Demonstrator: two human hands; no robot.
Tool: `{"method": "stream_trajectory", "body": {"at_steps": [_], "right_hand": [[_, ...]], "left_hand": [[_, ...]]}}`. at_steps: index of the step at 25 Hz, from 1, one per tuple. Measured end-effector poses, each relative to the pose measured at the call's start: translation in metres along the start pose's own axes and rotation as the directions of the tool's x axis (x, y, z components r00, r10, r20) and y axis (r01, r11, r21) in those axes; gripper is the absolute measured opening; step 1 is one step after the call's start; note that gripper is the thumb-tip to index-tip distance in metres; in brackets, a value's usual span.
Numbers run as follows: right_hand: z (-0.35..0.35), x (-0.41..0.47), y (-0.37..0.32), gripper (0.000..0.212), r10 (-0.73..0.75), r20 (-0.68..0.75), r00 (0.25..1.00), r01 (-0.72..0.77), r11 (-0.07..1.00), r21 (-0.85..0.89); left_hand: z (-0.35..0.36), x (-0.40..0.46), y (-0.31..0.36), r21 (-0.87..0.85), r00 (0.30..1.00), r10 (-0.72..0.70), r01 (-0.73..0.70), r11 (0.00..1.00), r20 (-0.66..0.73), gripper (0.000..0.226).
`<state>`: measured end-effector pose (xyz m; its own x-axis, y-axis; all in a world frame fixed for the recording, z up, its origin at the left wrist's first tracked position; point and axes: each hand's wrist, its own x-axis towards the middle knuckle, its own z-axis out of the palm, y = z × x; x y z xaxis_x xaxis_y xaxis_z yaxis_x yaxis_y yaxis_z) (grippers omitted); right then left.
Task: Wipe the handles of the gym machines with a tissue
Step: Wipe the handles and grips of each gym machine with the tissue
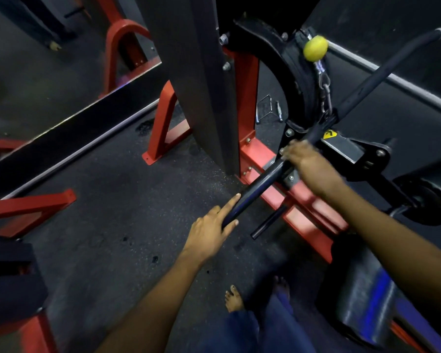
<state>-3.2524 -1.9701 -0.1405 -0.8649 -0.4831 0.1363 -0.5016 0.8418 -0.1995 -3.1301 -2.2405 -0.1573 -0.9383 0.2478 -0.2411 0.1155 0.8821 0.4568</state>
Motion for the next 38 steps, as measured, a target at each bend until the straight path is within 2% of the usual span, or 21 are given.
{"method": "stream_trajectory", "body": {"at_steps": [2,3,6,8,10,12,13,14,16,18,19,21,23,24,25,28,30,33,35,36,38], "right_hand": [[-0.006,0.01,0.008,0.037,0.287,0.033,0.957,-0.283,0.955,-0.087],[0.0,0.011,-0.012,0.035,0.278,0.061,0.958,-0.268,0.953,-0.142],[0.019,-0.008,-0.074,0.044,-0.146,0.145,0.979,0.15,0.988,-0.021],[0.014,-0.002,-0.058,0.041,-0.267,0.218,0.939,0.269,0.963,0.023],[-0.003,0.021,-0.012,0.033,-0.016,0.261,0.965,0.031,0.998,-0.055],[-0.013,0.03,0.015,0.027,0.24,0.178,0.954,-0.216,0.966,-0.143],[-0.007,0.03,0.005,0.026,0.271,0.162,0.949,-0.242,0.954,-0.176],[0.001,0.027,-0.018,0.027,0.229,0.2,0.953,-0.191,0.962,-0.193],[0.022,0.004,-0.074,0.03,-0.069,0.244,0.967,0.103,0.986,-0.131],[0.027,-0.011,-0.077,0.032,-0.307,0.134,0.942,0.312,0.95,-0.018],[0.023,-0.01,-0.061,0.033,-0.298,0.094,0.95,0.294,0.954,0.054],[0.013,-0.005,-0.017,0.037,0.037,-0.025,0.999,-0.031,0.98,0.199],[0.015,-0.011,-0.007,0.053,0.451,-0.05,0.891,-0.41,0.847,0.337],[0.024,-0.018,-0.028,0.059,0.538,-0.028,0.843,-0.483,0.777,0.405],[0.036,-0.027,-0.061,0.059,0.543,-0.039,0.839,-0.462,0.747,0.478],[0.065,-0.062,-0.135,0.05,0.345,-0.161,0.925,-0.211,0.816,0.538],[0.066,-0.046,-0.118,0.043,0.55,-0.197,0.812,-0.301,0.683,0.666],[0.035,0.013,-0.072,0.044,0.934,-0.056,0.353,-0.501,0.238,0.832],[0.029,0.025,-0.078,0.043,0.979,0.117,0.168,-0.581,0.002,0.814],[0.032,0.019,-0.096,0.042,0.973,0.167,0.157,-0.634,-0.03,0.772],[0.036,-0.002,-0.145,0.033,0.94,0.193,0.28,-0.647,0.036,0.761]], "left_hand": [[0.001,0.0,0.0,0.022,1.0,-0.001,0.001,1.0,-0.007,0.066],[0.001,0.0,0.0,0.023,1.0,-0.002,0.002,1.0,-0.007,0.066],[0.0,0.002,0.001,0.028,1.0,-0.001,0.001,1.0,0.016,0.066],[0.0,-0.001,0.002,0.023,1.0,-0.014,0.014,1.0,0.021,0.066],[0.001,-0.004,0.003,0.027,0.999,-0.023,0.022,0.999,0.026,0.066],[-0.001,-0.003,0.003,0.031,0.999,-0.027,0.026,0.999,0.027,0.066],[-0.001,-0.001,0.003,0.034,0.999,-0.027,0.026,0.999,0.028,0.066],[-0.002,0.0,0.004,0.036,0.999,-0.025,0.024,0.999,0.027,0.066],[-0.003,0.002,0.005,0.039,0.999,-0.021,0.019,0.999,0.029,0.066],[-0.004,0.002,0.006,0.038,1.0,-0.012,0.011,0.999,0.027,0.067],[-0.005,0.002,0.006,0.034,1.0,-0.012,0.011,0.999,0.027,0.067],[-0.006,0.001,0.007,0.026,1.0,-0.011,0.011,1.0,0.023,0.067],[-0.006,0.0,0.005,0.025,1.0,-0.017,0.016,1.0,0.023,0.066],[-0.006,-0.001,0.005,0.028,0.999,-0.02,0.02,0.999,0.025,0.066],[-0.006,-0.001,0.004,0.032,0.999,-0.025,0.024,0.999,0.029,0.067],[-0.007,0.0,0.002,0.023,0.999,-0.024,0.023,0.999,0.028,0.067],[-0.008,0.002,0.003,0.018,1.0,-0.009,0.009,1.0,0.021,0.067],[-0.005,0.003,0.003,-0.003,1.0,-0.011,0.011,1.0,0.005,0.067],[-0.002,0.002,0.002,0.016,1.0,-0.008,0.008,1.0,0.0,0.067],[-0.002,0.003,0.001,0.027,1.0,-0.012,0.011,1.0,0.006,0.068],[-0.002,0.004,0.0,0.038,1.0,-0.016,0.015,0.999,0.018,0.069]]}}
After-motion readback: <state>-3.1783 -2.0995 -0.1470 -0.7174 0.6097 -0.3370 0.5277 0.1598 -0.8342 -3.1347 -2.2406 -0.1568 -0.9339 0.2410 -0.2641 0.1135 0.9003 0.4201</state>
